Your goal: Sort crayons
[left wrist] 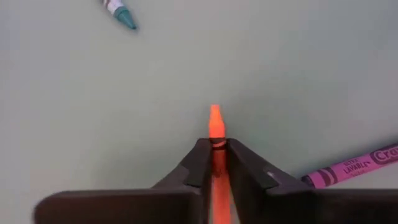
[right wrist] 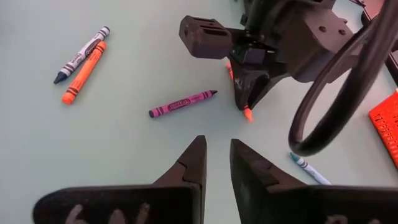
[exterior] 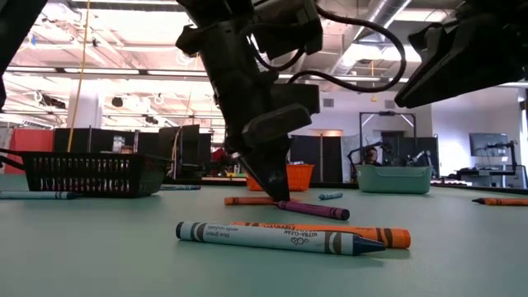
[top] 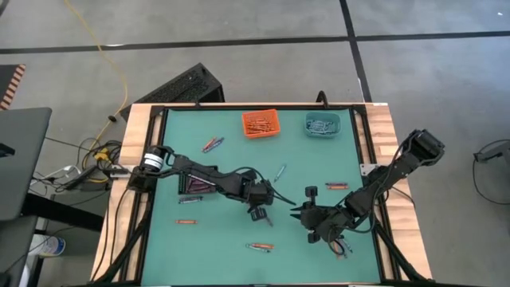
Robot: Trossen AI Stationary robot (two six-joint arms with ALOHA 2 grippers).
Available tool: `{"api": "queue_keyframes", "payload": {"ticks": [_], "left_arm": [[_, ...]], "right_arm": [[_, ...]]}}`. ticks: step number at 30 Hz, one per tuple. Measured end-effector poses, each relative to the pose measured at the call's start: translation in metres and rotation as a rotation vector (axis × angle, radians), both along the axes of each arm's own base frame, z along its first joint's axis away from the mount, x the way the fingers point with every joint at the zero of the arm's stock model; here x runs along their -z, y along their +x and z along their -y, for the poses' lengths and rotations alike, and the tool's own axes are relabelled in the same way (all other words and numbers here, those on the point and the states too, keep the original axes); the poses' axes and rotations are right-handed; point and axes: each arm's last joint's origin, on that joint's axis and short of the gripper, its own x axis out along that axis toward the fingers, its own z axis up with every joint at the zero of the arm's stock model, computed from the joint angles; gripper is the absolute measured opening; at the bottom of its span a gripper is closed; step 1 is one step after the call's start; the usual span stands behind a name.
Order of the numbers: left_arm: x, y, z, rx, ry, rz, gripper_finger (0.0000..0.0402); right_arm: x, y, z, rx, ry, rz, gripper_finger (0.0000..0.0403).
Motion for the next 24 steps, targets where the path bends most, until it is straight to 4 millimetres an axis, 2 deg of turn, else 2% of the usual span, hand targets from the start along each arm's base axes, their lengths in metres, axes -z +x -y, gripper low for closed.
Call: {"api": "queue_keyframes", "payload": {"ticks": [3, 8, 12, 17, 20, 24], "left_arm": [[0.0, 0.001, 0.0, 0.013, 0.019, 0.015, 0.0009], [-0.006, 0.007, -0.001, 0.06, 0.059, 0.076, 0.0012], [-0.019, 0.008, -0.014, 0.104, 0.087, 0.113, 0.0012], [-0.063, 0.012, -0.054, 0.091, 0.144, 0.281, 0.0012], [-0.071, 0.012, -0.089, 0.096, 0.195, 0.306, 0.0012], [-0.075, 0.007, -0.15, 0.073, 0.318, 0.311, 0.0012]], "right_arm": [[0.0, 0.0, 0.0, 0.0, 0.0, 0.0, 0.0069], [0.0, 0.0, 0.0, 0.0, 0.0, 0.0, 0.0069], [0.0, 0.0, 0.0, 0.0, 0.0, -0.001, 0.0069], [0.0, 0.0, 0.0, -0.003, -0.005, -0.001, 0.0069], [0.0, 0.001, 0.001, 0.002, -0.005, -0.001, 0.0069], [0.0, 0.003, 0.004, 0.015, -0.004, 0.001, 0.0069]]}}
